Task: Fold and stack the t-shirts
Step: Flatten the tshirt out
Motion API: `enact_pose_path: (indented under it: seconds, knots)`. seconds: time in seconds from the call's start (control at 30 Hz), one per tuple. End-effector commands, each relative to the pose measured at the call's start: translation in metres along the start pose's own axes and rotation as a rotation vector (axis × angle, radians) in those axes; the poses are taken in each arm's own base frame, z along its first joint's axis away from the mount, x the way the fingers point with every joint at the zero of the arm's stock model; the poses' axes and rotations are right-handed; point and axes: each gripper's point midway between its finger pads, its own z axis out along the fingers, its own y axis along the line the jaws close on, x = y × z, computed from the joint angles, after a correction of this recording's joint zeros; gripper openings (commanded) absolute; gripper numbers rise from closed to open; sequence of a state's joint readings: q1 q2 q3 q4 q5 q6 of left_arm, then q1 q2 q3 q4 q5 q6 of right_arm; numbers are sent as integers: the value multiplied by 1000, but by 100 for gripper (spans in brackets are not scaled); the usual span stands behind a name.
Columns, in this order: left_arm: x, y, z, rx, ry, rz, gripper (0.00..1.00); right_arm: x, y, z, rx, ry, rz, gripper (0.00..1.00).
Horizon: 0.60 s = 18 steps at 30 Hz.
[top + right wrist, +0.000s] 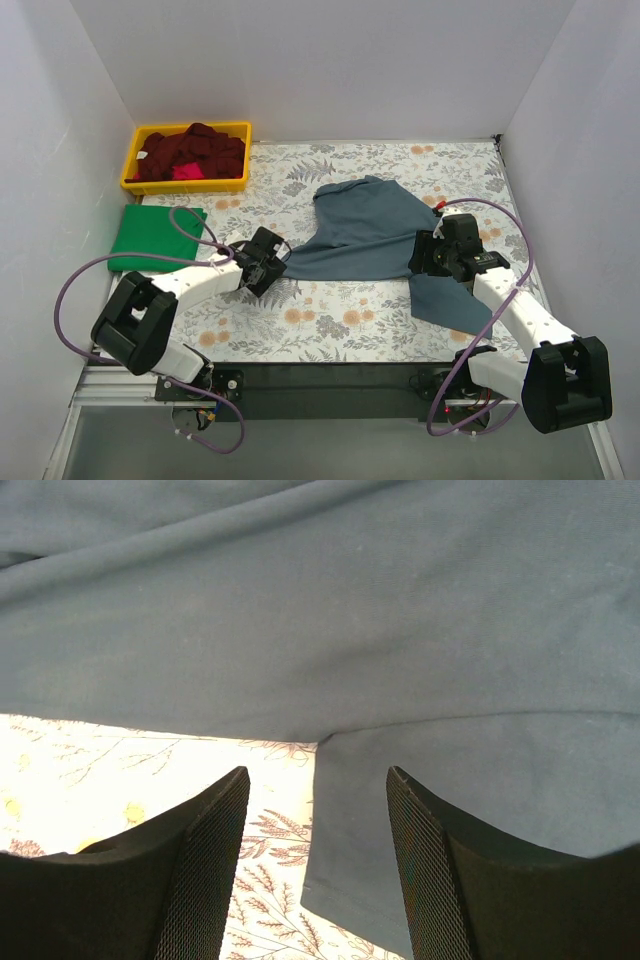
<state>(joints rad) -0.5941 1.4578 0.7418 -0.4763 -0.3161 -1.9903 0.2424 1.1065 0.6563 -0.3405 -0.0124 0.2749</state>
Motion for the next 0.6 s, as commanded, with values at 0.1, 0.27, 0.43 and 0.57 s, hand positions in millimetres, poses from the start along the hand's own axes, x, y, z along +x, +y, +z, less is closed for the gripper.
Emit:
enact_pose_path:
  seconds: [0.1, 0.27, 0.43, 0.57]
  knots:
    - [-17, -32, 7, 33, -67, -526, 52, 0, 20, 1, -123, -16, -44, 63]
    - [-19, -35, 10, 25, -78, -505, 41, 3, 22, 3, -139, -8, -52, 63]
    - [-33, -27, 7, 0, -159, -426, 3, 4, 22, 4, -138, -5, -57, 62]
    - [-65, -18, -7, -50, -292, -303, 0, 6, 17, 5, -114, 3, -52, 61]
